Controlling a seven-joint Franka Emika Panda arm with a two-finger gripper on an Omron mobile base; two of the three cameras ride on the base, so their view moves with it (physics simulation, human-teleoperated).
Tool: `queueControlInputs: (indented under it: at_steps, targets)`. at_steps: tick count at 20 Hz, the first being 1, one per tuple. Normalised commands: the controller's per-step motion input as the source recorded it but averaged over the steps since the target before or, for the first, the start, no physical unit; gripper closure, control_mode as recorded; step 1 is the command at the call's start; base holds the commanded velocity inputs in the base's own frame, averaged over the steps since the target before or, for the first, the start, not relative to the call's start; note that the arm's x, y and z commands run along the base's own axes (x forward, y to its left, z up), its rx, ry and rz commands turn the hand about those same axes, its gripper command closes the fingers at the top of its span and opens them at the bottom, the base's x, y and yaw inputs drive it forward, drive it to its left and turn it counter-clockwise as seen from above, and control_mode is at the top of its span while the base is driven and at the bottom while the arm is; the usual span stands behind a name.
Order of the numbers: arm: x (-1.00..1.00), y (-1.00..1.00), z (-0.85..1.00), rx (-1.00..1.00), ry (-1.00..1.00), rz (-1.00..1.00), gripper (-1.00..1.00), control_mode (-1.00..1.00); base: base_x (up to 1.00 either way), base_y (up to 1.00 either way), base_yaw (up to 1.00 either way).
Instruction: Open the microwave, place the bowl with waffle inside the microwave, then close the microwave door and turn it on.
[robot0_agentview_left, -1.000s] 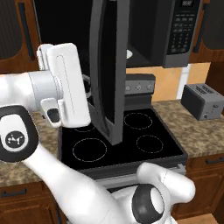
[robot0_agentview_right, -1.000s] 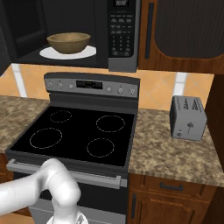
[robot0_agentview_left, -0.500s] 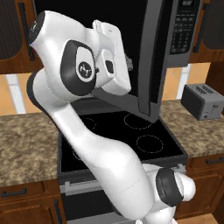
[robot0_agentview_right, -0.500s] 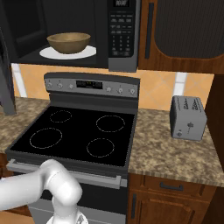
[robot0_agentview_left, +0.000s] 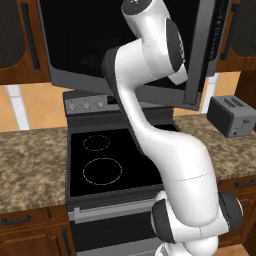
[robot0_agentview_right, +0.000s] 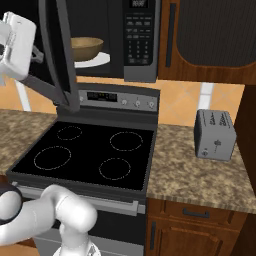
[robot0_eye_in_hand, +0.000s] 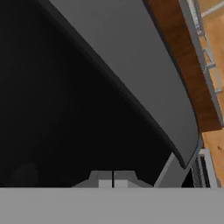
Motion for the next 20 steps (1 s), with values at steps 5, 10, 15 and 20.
queueControlInputs:
  at_steps: [5,10,15,20]
  targets:
    - [1.0,-0.68,-0.51,0.0,0.04,0.3,1.0,-1.0,0.0,0.0,0.0]
    - [1.0,-0.41,-0.47,0.0,0.03,0.24,1.0,-1.0,0.0,0.0,0.0]
    - [1.0,-0.18,-0.1,0.0,0.11,0.11,1.0,-1.0,0.0,0.0,0.0]
    - [1.0,-0.17,-0.06,0.0,0.11,0.05,1.0,-1.0,0.0,0.0,0.0]
